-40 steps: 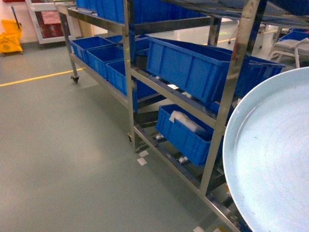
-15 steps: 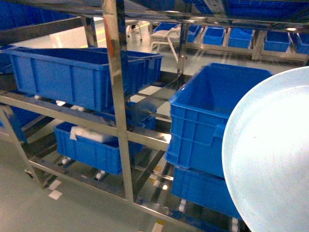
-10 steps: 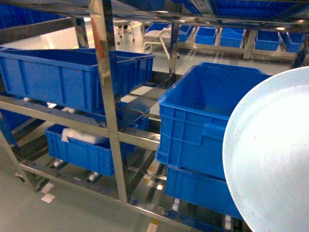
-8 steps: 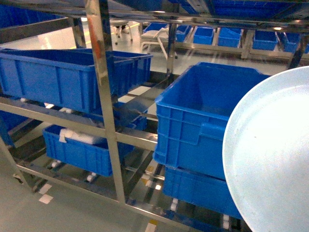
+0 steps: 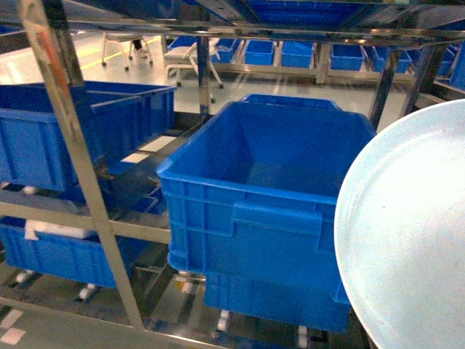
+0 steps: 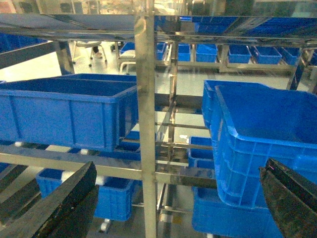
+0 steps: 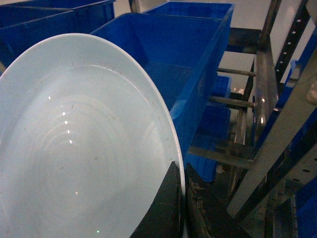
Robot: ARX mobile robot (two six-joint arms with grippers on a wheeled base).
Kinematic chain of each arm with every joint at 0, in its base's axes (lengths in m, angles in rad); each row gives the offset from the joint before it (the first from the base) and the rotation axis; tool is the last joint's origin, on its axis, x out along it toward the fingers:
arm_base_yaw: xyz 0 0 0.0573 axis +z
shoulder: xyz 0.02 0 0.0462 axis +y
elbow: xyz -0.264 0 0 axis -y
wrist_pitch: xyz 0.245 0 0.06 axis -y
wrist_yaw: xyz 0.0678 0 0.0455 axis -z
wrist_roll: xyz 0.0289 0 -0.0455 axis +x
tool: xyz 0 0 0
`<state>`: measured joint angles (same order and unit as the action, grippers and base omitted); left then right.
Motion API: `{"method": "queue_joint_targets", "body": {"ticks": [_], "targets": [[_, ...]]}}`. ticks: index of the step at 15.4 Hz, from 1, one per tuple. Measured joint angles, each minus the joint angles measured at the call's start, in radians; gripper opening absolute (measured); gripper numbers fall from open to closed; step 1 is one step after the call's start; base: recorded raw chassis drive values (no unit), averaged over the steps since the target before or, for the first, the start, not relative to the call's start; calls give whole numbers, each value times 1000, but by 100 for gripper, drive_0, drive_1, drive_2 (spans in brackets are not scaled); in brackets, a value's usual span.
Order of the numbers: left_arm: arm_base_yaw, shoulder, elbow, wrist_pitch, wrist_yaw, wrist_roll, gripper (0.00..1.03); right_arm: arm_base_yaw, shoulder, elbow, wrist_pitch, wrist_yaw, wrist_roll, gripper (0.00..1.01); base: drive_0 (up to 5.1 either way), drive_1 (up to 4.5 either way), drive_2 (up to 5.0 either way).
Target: Place blue tray on left shelf second layer neatly
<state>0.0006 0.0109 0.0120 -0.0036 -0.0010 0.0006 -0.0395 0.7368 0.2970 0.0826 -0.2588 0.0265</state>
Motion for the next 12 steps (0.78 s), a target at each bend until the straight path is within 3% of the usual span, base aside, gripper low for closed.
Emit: {"method": "queue_joint_targets", "body": {"ticks": [5, 12], "targets": [[-2, 0, 0, -7, 1, 0, 98, -1, 6, 0, 1, 2, 0, 2, 14, 424, -397], [-2, 0, 0, 3, 3, 0, 98, -1, 4, 0, 0, 2, 0, 2, 0, 0, 0]]}}
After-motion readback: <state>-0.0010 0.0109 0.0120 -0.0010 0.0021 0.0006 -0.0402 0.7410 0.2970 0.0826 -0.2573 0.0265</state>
